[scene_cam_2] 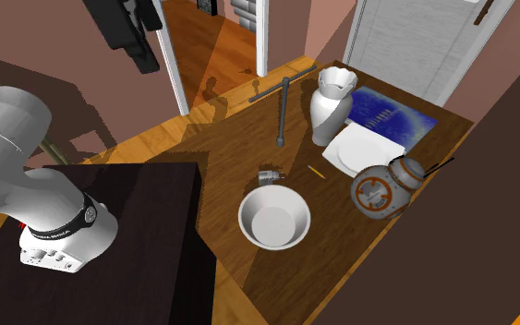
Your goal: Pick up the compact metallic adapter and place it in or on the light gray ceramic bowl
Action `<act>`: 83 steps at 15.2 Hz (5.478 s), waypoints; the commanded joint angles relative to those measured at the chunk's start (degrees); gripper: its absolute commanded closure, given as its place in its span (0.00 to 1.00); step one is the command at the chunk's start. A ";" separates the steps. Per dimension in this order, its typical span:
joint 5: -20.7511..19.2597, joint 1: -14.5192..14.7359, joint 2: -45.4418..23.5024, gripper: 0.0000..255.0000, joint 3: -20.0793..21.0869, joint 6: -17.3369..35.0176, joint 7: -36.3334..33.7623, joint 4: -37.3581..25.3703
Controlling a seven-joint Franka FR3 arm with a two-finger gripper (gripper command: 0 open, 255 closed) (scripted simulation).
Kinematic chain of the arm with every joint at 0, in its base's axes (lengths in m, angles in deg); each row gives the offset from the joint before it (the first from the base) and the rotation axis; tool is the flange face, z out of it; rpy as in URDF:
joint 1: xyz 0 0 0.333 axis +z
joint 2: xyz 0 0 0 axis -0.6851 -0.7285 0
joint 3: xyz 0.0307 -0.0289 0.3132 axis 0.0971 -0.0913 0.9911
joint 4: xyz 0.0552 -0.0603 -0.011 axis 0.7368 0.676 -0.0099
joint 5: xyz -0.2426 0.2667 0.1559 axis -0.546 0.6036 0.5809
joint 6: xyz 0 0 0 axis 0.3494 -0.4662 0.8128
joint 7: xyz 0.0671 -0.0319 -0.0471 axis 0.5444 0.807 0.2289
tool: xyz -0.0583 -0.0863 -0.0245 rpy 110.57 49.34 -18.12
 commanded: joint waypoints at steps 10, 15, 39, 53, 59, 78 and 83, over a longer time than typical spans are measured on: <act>2.68 1.38 -4.93 0.00 6.14 16.44 -3.87 11.84; 4.00 2.25 -10.86 0.00 9.68 26.27 -6.12 15.94; -16.98 5.98 -64.10 0.00 17.46 67.07 -32.58 7.14; -24.73 15.03 -84.85 0.00 9.16 74.36 -40.45 -5.40; -24.91 15.12 -85.32 0.00 9.04 74.60 -40.59 -5.64; -23.53 13.22 -79.80 1.00 11.33 71.13 -39.43 -3.42; -22.14 11.84 -75.96 1.00 13.05 68.45 -38.36 -2.19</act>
